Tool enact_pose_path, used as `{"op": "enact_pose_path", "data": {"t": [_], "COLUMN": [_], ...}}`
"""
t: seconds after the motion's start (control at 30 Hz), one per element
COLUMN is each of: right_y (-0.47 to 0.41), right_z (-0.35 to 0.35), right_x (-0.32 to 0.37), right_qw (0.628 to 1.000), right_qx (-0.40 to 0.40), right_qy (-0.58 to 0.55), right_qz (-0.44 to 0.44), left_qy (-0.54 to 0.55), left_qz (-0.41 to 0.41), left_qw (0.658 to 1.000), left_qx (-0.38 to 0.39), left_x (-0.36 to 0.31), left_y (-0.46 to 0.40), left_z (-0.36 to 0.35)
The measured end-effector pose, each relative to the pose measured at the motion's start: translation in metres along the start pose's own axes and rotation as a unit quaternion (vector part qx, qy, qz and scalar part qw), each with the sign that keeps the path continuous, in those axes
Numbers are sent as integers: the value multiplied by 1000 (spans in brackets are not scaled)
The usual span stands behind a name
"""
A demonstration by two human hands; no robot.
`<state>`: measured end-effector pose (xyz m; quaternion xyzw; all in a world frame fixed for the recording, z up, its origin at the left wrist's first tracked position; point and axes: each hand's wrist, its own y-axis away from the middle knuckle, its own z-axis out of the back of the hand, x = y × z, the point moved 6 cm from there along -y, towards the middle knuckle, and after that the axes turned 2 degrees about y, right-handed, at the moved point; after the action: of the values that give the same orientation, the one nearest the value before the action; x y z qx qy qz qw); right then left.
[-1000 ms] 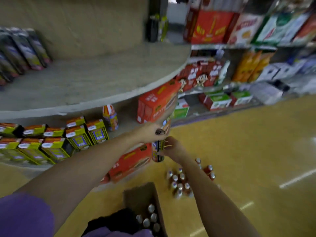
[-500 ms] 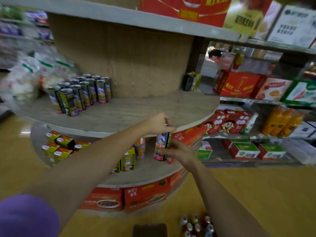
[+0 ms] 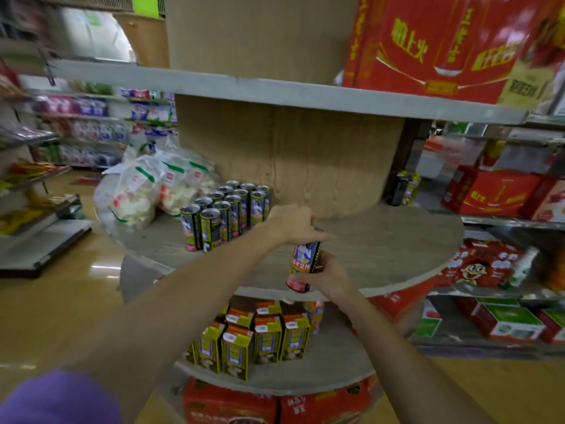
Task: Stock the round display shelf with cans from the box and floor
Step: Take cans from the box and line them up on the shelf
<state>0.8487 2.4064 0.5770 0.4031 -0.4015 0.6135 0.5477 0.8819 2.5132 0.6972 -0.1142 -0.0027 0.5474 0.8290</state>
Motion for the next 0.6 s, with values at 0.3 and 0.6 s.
{"op": "enact_pose_path", "data": {"t": [0.3, 0.6], "right_y": [-67, -93], "right_z": [-90, -118], "right_x": [36, 50], "right_qw": [999, 997], "right_qx": [-36, -55], "right_qy": [15, 27], "right_qz": [-26, -56], "left_qy": [242, 298], "left_qz": [-101, -97], "left_qw": [959, 947], "left_qx": [106, 74], "left_x": [132, 184], "left_y": [-17, -40], "left_z": [0, 3]}}
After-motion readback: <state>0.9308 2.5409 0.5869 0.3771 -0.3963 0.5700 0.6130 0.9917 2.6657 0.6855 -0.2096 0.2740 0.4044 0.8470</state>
